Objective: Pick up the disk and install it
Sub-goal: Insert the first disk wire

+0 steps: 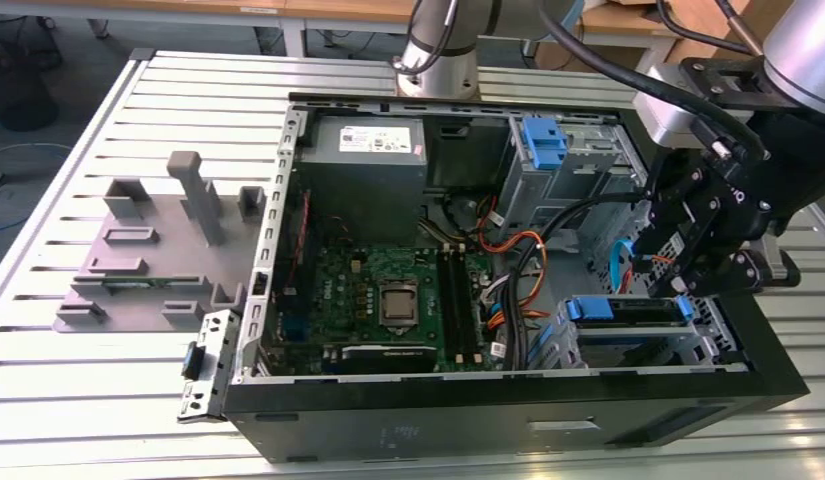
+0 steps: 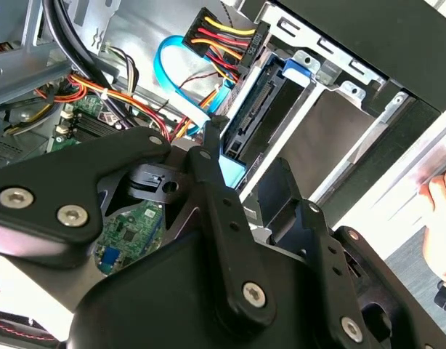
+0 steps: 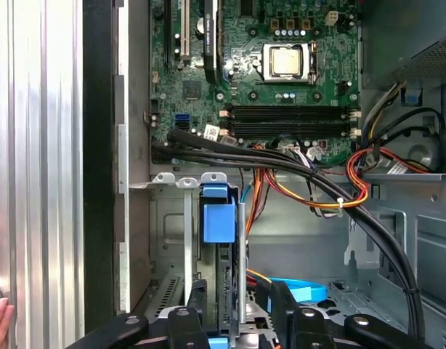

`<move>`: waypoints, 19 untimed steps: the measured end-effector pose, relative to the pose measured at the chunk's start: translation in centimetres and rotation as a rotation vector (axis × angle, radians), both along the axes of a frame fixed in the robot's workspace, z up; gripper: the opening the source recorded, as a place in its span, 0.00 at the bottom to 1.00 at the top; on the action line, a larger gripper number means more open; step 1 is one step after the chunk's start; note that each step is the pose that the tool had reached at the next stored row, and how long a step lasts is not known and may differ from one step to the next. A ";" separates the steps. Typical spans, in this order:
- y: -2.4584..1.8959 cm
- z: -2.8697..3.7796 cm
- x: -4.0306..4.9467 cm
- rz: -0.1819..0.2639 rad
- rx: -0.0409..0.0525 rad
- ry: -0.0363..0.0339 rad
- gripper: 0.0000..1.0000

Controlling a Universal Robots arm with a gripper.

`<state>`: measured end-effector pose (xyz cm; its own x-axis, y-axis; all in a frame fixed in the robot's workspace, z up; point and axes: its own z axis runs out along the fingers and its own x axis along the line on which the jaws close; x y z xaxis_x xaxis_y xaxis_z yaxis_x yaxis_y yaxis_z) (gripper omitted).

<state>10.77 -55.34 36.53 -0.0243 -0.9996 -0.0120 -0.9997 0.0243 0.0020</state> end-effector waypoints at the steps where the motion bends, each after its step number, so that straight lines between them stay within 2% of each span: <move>1: 0.01 -0.05 0.02 0.000 -0.0001 0.0000 0.48; 19: 0.18 -1.50 0.31 0.000 -0.0036 0.0000 0.48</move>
